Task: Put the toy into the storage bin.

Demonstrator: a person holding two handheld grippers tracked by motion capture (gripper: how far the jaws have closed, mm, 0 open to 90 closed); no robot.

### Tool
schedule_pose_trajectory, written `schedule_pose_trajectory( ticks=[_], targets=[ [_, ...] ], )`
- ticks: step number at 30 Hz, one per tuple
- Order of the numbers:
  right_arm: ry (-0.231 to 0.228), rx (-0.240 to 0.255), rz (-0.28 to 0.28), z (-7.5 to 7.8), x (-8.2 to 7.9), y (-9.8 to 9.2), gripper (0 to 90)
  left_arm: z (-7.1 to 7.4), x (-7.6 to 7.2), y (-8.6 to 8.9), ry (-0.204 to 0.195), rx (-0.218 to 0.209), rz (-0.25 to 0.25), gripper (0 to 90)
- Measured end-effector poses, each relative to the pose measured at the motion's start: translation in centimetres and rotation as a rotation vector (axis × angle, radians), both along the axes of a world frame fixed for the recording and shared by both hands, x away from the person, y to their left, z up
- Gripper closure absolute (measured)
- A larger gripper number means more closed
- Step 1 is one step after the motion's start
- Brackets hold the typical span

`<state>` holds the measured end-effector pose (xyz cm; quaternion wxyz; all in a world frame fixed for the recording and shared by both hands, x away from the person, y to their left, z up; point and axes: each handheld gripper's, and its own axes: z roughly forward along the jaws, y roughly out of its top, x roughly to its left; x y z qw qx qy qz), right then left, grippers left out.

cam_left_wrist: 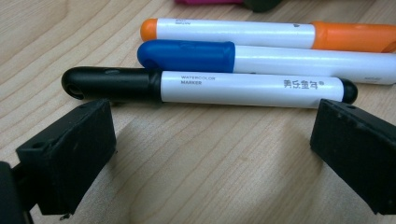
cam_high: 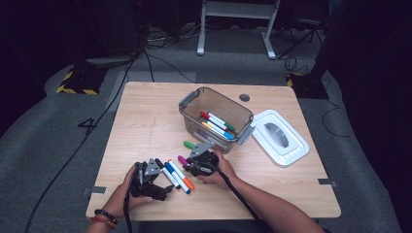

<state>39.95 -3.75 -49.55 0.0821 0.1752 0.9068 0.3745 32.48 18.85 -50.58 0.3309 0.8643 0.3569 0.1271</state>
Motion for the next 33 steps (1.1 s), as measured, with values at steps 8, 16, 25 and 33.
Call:
schedule_pose_trajectory(
  ticks=[8,16,25,33],
  targets=[
    [0.004,-0.022,0.006,0.3,-0.3,-2.0,73.8,0.0,0.1,0.0,-0.001,-0.001,-0.001,0.5],
    [-0.004,0.031,0.009,1.6,-1.6,-5.0,73.8,0.0,0.2,-0.2,-0.001,-0.004,-0.001,0.4],
    [-0.030,0.106,0.019,4.4,-2.9,-8.3,73.8,0.0,0.2,-0.2,-0.001,-0.003,-0.001,0.4],
    [-0.052,0.167,0.026,7.0,-3.9,-10.7,73.8,0.0,0.2,-0.1,-0.001,0.000,-0.006,0.5]
  ],
)
